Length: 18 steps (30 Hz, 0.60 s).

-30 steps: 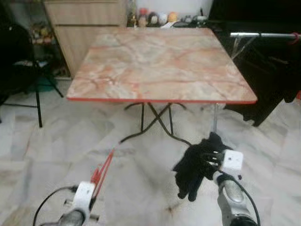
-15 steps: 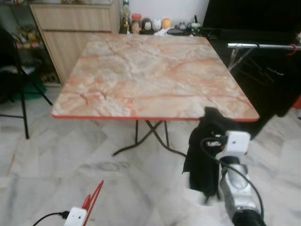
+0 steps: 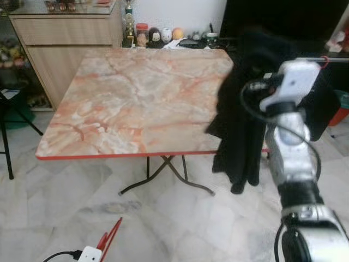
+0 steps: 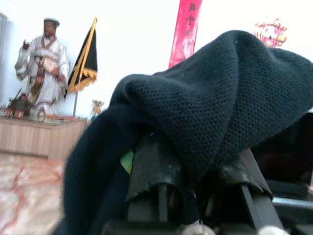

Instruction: Hang hanger

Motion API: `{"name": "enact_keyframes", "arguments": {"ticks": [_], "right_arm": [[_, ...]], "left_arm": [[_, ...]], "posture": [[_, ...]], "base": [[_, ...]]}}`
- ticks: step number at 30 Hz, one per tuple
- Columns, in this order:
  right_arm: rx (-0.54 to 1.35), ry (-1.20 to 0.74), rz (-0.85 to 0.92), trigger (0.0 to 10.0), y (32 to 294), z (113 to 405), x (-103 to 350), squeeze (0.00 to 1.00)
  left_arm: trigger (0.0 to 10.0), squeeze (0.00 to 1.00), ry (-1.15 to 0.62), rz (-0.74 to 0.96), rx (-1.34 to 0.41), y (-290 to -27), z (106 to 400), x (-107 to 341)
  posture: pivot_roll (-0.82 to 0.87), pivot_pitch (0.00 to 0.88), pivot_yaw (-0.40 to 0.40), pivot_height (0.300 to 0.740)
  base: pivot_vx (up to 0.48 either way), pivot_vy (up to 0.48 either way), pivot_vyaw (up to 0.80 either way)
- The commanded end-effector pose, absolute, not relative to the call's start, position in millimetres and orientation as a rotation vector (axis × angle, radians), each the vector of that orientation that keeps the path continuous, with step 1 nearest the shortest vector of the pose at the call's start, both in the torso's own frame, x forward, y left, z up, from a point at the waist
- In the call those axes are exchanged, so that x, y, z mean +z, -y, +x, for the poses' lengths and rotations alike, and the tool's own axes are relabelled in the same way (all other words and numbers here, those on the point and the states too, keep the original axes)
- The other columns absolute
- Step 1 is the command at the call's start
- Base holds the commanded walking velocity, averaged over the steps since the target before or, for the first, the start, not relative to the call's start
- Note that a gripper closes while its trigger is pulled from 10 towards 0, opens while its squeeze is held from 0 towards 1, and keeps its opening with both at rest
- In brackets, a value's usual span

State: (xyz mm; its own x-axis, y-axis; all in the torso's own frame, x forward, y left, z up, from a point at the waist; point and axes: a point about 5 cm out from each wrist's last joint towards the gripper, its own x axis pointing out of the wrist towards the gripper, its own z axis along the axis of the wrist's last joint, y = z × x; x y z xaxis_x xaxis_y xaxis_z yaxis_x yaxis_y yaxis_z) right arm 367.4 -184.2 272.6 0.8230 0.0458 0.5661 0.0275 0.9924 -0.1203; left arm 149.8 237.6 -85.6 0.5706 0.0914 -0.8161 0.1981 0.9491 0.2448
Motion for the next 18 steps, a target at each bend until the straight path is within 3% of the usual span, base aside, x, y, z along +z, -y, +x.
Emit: {"name": "enact_keyframes", "arguments": {"ticks": [1, 18], "right_arm": [[-0.019, 0.589, -0.130, 10.0, 195.1, 371.0, 276.0, 0.00], [-0.008, 0.586, -0.142, 10.0, 192.2, 380.8, 287.9, 0.00]], "left_arm": [[10.0, 0.00, -0.984, 0.312, -0.078, -229.6, 146.2, -89.3], [10.0, 0.00, -0.992, 0.301, -0.098, -221.0, 144.4, -92.0]], "posture": [[-0.12, 0.000, -0.027, 0.740], [-0.12, 0.000, -0.021, 0.740]], "base": [[0.285, 0.000, 0.00], [0.285, 0.000, 0.00]]}}
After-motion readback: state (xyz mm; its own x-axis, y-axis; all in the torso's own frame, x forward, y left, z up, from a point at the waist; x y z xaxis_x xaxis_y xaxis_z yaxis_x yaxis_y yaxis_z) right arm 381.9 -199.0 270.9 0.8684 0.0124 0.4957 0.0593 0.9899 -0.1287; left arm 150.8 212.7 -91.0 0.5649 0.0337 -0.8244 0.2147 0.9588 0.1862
